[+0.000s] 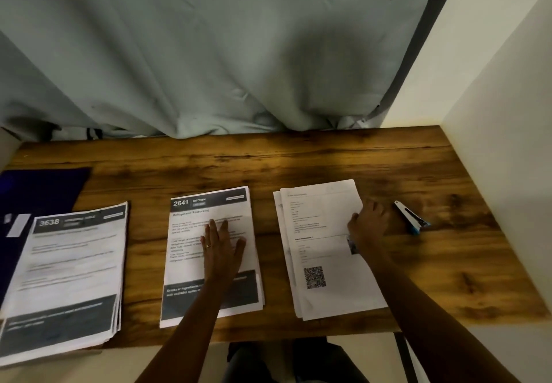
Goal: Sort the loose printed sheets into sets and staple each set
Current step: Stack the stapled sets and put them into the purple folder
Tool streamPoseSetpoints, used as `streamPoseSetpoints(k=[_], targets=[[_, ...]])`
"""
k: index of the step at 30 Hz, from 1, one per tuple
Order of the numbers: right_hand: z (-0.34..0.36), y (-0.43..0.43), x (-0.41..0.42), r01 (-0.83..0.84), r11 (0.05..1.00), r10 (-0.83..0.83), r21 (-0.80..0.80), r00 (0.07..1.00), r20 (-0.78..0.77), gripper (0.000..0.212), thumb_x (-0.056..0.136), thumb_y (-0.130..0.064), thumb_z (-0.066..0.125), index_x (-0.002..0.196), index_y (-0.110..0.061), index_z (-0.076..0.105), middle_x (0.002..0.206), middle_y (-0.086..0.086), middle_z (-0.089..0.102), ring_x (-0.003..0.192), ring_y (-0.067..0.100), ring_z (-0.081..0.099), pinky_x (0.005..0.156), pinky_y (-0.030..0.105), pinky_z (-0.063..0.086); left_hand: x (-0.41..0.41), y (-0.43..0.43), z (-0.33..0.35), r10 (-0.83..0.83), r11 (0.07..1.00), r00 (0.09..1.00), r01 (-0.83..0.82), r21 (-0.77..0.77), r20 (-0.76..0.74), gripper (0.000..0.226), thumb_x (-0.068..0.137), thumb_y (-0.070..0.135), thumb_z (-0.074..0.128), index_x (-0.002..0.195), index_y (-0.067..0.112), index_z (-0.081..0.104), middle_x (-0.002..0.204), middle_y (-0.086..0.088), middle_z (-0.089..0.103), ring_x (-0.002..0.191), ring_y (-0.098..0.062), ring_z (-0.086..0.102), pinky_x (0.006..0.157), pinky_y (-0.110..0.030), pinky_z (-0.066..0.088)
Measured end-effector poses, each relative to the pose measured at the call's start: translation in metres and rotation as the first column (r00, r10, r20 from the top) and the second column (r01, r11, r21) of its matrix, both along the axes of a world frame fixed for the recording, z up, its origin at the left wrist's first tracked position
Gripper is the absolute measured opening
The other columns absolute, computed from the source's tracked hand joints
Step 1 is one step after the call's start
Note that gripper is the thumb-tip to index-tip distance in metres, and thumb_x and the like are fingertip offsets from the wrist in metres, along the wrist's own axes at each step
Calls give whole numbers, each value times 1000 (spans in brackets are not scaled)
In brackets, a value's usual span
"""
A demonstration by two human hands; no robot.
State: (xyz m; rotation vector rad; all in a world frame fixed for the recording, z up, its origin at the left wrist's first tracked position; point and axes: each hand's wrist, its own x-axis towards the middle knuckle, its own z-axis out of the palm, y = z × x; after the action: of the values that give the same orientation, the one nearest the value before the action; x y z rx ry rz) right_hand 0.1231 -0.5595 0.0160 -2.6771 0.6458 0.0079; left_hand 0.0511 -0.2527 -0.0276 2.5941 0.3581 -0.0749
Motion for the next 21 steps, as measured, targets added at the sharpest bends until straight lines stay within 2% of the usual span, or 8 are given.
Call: streamPoseSetpoints(k=[2, 4, 7, 9, 11, 15, 19, 21], targets=[[1, 28, -7, -68, 994, 55, 85, 988, 147, 42, 89, -11, 56, 129, -7, 45, 134, 17, 43, 126, 33, 36, 101, 40, 34, -5, 13, 3, 71, 997, 997, -71, -21, 16, 73, 91, 41, 53, 149, 9, 22, 156, -22, 5, 145, -37, 2, 115, -45, -4], [5, 65, -17, -267, 932, 217, 243, 952, 214, 35, 90, -7, 56, 124, -7, 51, 128, 14, 48, 121, 27, 44, 93, 27, 39, -8, 27, 6, 168, 985, 986, -168, -36, 4, 73, 91, 38, 57, 148, 9, 21, 156, -23, 4, 144, -40, 1, 116, -50, -2], [7, 130, -31, -481, 783, 461, 395, 874, 150, 30, 92, -14, 57, 121, -10, 52, 120, 7, 55, 112, 20, 54, 88, 18, 40, -9, 51, 10, 264, 962, 964, -265, -63, -21, 74, 90, 35, 59, 148, 9, 21, 154, -26, 4, 143, -43, 1, 115, -55, 2], [-2, 163, -38, -512, 746, 543, 426, 838, 56, 31, 92, -21, 57, 120, -13, 48, 119, 5, 56, 111, 19, 56, 89, 21, 45, -9, 65, 11, 275, 958, 960, -278, -74, -51, 75, 89, 36, 60, 147, 8, 21, 153, -27, 7, 142, -45, 3, 114, -57, 5], [-11, 188, -44, -470, 723, 543, 507, 840, 3, 39, 90, -22, 60, 125, -15, 43, 127, 6, 54, 118, 22, 54, 93, 31, 50, -9, 76, 12, 273, 954, 957, -282, -101, -95, 78, 88, 37, 61, 147, 9, 18, 153, -26, 8, 141, -45, 5, 115, -58, 8], [-18, 212, -50, -424, 795, 503, 433, 860, -82, 54, 88, -19, 62, 134, -14, 33, 136, 8, 43, 124, 25, 47, 98, 38, 48, -10, 84, 14, 232, 949, 954, -265, -169, -191, 86, 89, 41, 59, 150, 12, 5, 155, -24, -3, 143, -43, -4, 115, -56, 4], [-21, 208, -49, -442, 801, 493, 403, 870, -27, 49, 90, -20, 60, 133, -15, 37, 135, 9, 43, 125, 25, 45, 99, 38, 47, -9, 84, 15, 224, 949, 955, -259, -179, -194, 89, 87, 42, 62, 150, 13, 6, 155, -25, -3, 143, -43, -3, 115, -56, 3], [-18, 193, -45, -426, 879, 430, 216, 902, 27, 44, 92, -25, 56, 132, -14, 41, 134, 10, 45, 124, 26, 43, 101, 36, 43, -9, 84, 17, 214, 953, 959, -247, -175, -188, 90, 86, 41, 63, 150, 12, 6, 155, -24, -2, 143, -43, -3, 115, -56, 3]])
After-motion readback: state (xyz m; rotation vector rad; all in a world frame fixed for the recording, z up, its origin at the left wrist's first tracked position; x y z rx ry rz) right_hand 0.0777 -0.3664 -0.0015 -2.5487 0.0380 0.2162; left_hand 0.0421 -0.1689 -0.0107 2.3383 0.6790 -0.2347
